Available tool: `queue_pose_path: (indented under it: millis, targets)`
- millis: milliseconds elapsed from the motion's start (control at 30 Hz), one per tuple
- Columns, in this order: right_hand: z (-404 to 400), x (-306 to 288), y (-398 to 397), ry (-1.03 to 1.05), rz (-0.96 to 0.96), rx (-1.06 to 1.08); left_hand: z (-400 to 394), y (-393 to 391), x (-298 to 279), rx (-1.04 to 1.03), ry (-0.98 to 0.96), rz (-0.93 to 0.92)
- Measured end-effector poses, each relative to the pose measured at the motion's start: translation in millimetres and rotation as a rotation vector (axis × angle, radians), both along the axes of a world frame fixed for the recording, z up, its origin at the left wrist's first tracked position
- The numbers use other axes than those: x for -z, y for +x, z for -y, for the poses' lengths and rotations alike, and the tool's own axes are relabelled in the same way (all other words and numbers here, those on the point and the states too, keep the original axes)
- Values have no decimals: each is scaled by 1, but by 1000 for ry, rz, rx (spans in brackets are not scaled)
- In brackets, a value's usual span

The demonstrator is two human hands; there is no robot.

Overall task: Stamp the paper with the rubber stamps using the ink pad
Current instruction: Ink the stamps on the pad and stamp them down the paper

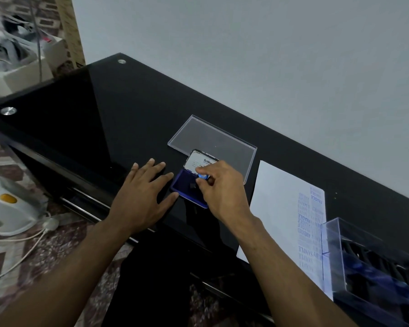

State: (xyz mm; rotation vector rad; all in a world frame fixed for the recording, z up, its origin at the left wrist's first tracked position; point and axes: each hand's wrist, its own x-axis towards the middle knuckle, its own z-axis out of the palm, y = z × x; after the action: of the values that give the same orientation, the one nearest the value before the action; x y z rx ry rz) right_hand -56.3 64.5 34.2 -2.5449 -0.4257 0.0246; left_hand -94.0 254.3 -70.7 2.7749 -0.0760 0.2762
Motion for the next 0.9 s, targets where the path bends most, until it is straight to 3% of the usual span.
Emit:
queue_pose_path:
  millis: [900]
  targets:
    - [4, 8, 9, 44, 69, -2, 1, 1, 3, -9, 38, 4]
